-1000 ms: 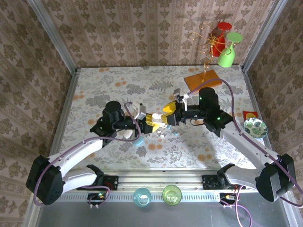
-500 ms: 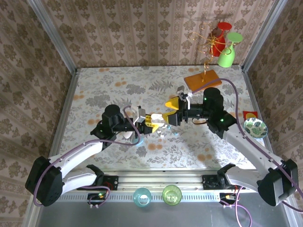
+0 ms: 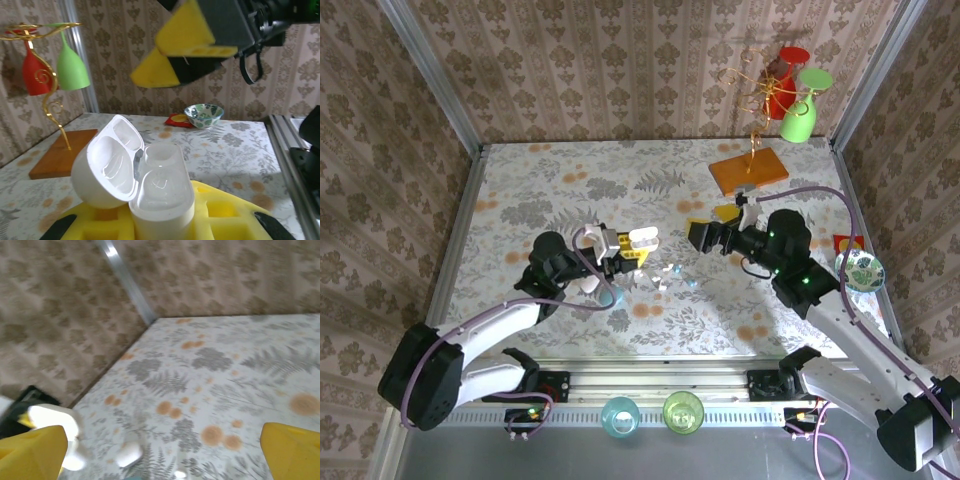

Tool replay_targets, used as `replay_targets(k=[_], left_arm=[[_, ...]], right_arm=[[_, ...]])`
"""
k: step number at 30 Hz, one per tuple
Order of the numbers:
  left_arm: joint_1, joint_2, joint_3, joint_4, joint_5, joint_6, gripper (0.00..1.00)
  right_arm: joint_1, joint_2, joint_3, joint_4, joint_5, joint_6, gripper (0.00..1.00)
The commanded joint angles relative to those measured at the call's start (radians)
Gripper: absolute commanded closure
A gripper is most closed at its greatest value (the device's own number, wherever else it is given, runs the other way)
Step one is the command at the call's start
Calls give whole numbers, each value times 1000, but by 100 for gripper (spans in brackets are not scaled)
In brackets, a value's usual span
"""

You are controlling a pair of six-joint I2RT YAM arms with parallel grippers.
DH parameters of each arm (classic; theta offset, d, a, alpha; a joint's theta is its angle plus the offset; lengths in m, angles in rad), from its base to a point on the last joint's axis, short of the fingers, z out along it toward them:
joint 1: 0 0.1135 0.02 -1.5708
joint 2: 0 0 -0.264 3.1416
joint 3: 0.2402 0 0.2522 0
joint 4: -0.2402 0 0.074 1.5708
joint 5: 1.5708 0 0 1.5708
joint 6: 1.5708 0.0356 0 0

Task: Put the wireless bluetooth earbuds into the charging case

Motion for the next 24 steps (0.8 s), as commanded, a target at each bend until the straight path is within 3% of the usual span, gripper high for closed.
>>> replay_targets(k=[1, 4, 8, 13, 19, 24], left_arm=[[28, 7, -27, 132, -8, -43, 100], [47, -2, -53, 141, -1, -40, 100], [57, -17, -85, 149, -15, -13, 100], [57, 2, -116, 204, -45, 7, 100], [66, 38, -127, 281, -68, 19, 100], [92, 46, -141, 333, -53, -4, 100]], right_arm=[[-14, 9, -20, -87, 138, 82, 0], [-14, 90, -5, -143, 118, 122, 0], [-4, 256, 75, -242, 26, 122, 7], [34, 474, 195, -343, -2, 119, 23], [107, 705, 282, -303, -47, 198, 30], [157, 794, 277, -222, -58, 302, 33]])
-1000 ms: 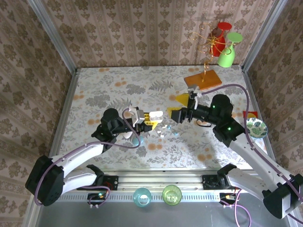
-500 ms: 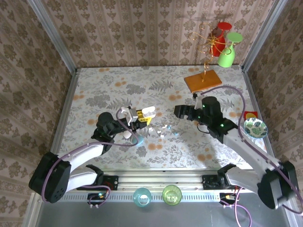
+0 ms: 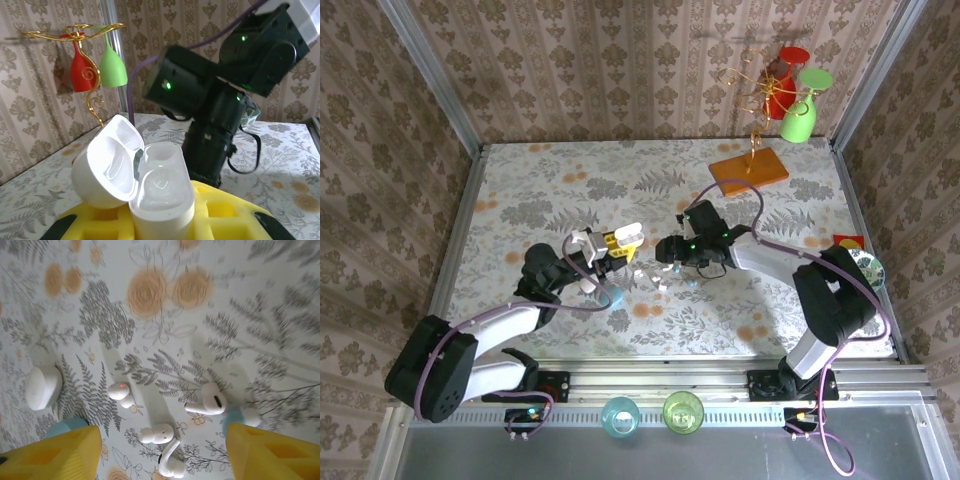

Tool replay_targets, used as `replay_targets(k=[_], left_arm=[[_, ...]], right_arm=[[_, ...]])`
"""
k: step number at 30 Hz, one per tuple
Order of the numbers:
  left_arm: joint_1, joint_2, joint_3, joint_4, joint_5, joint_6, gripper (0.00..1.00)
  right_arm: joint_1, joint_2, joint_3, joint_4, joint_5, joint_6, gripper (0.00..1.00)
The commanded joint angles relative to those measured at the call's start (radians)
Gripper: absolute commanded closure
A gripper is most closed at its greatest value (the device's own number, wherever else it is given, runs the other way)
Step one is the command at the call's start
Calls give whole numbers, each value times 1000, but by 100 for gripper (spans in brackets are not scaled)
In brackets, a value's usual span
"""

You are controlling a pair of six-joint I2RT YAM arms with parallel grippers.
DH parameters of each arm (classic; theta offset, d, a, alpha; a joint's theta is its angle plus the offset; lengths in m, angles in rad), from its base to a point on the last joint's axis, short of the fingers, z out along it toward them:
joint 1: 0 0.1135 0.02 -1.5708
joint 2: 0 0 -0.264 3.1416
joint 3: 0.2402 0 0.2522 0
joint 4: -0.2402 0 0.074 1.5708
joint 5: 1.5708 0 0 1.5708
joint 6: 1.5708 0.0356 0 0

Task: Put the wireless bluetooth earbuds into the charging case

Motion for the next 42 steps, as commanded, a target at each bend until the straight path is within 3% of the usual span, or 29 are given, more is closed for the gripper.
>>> replay_targets(k=[1, 9, 23, 35, 42], left_arm=[[16, -2, -17, 96, 1, 4, 100], [44, 0, -3, 91, 25, 0, 100], [64, -14, 9, 57, 42, 1, 100], [65, -9, 17, 44, 50, 8, 100], [64, 0, 15, 53, 52, 6, 100]], right_arm=[[31, 44, 18, 43, -27, 92, 33], [53, 79, -3, 64, 23, 165, 34], [35, 119, 46, -53, 136, 104, 37], [30, 167, 85, -97, 171, 62, 59], [30, 189, 104, -113, 169, 51, 63]])
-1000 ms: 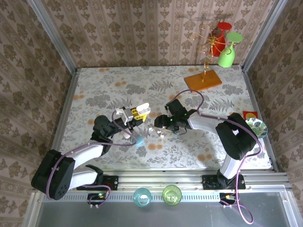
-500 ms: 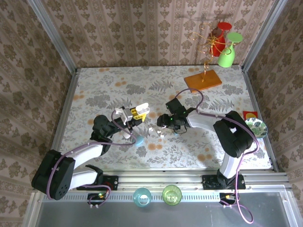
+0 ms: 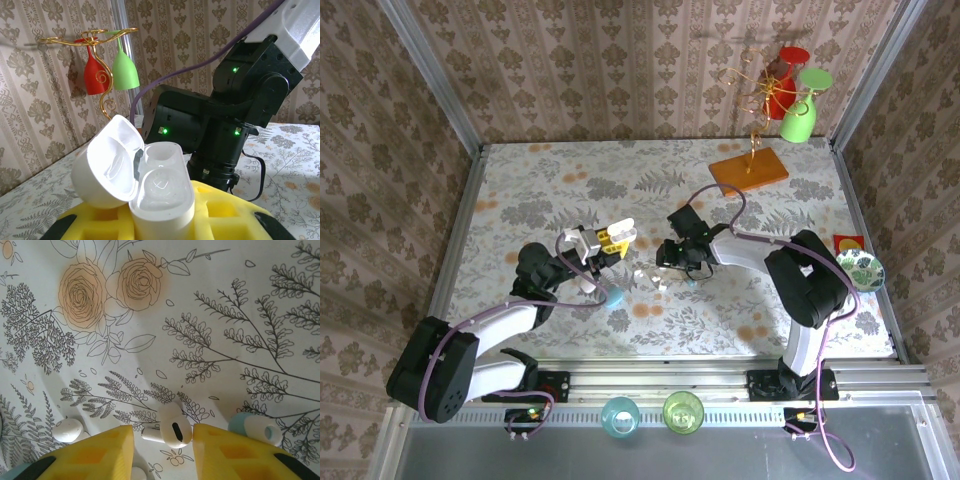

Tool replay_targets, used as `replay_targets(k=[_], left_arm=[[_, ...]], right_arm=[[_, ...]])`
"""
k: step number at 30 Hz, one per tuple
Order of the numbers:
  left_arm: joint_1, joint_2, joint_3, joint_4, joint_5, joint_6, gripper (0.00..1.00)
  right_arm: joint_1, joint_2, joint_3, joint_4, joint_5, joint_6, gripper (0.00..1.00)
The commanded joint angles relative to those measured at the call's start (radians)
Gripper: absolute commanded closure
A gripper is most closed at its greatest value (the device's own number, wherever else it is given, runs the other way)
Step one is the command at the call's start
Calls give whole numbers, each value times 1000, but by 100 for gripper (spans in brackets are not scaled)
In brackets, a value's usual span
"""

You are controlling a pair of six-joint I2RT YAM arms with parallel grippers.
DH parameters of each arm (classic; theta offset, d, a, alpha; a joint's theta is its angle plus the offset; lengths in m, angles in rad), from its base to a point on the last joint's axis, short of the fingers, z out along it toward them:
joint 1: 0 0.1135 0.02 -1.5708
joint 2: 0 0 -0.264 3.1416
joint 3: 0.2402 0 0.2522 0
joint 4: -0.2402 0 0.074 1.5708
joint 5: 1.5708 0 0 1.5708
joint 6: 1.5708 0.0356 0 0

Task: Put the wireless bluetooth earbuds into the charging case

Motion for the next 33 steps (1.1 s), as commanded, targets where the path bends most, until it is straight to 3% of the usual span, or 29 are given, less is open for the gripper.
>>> replay_targets(k=[1, 18, 33], left_arm=[[7, 0, 22, 29, 25, 6, 100], [19, -3, 5, 46, -7, 8, 100], [52, -3, -3, 59, -25, 3, 100]], right_arm=[[-6, 39, 13, -67, 30, -23, 64], [32, 82, 138, -198, 77, -224, 70], [38, 117, 225, -180, 60, -311, 71]])
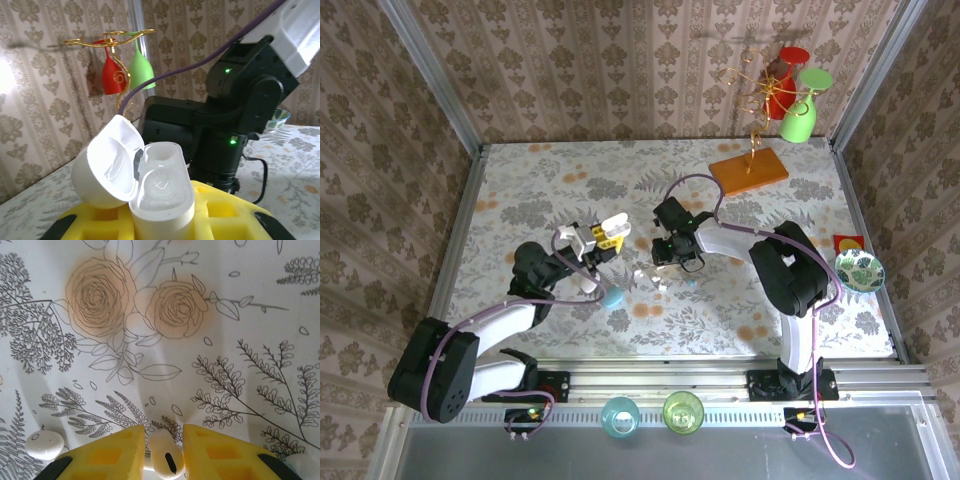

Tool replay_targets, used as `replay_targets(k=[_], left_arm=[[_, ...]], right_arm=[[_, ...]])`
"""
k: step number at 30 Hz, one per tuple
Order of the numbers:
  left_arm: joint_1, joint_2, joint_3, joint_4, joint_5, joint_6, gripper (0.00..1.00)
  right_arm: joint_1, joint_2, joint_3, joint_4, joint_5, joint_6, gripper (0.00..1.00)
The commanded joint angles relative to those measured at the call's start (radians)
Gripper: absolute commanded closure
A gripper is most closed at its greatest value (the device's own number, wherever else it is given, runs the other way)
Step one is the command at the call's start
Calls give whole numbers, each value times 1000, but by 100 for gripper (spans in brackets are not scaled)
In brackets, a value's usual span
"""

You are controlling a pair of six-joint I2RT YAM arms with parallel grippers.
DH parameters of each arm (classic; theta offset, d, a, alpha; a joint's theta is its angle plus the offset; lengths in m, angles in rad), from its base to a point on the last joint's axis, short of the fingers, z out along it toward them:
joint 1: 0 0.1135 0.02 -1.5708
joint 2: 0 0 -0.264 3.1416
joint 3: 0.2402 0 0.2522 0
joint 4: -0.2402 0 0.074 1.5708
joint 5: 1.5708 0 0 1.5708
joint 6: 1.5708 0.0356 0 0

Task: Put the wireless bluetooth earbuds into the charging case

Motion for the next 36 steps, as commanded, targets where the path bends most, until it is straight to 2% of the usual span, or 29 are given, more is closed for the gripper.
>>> replay_targets(k=[1, 2, 3, 4, 9, 20, 30, 36], left_arm=[[9, -2, -2, 46, -5, 5, 100], [9, -1, -2, 46, -7, 3, 100], [9, -2, -2, 47, -9, 2, 100], [12, -3, -2, 49, -9, 1, 100], [14, -9, -1, 48, -11, 1, 100], [16, -11, 1, 59, 1, -5, 100], [15, -10, 0, 62, 2, -7, 100], [16, -11, 5, 62, 3, -7, 100]], right_arm=[[11, -12, 29, -12, 11, -38, 68], [15, -21, 25, -11, 22, -41, 64], [20, -33, 19, -13, 42, -41, 56], [25, -42, 14, -20, 72, -32, 53], [47, -45, -2, -69, 169, 41, 53], [95, 27, 39, -178, 287, 3, 54], [91, -57, -6, -235, 302, -38, 55], [75, -91, -5, -216, 254, -29, 55]])
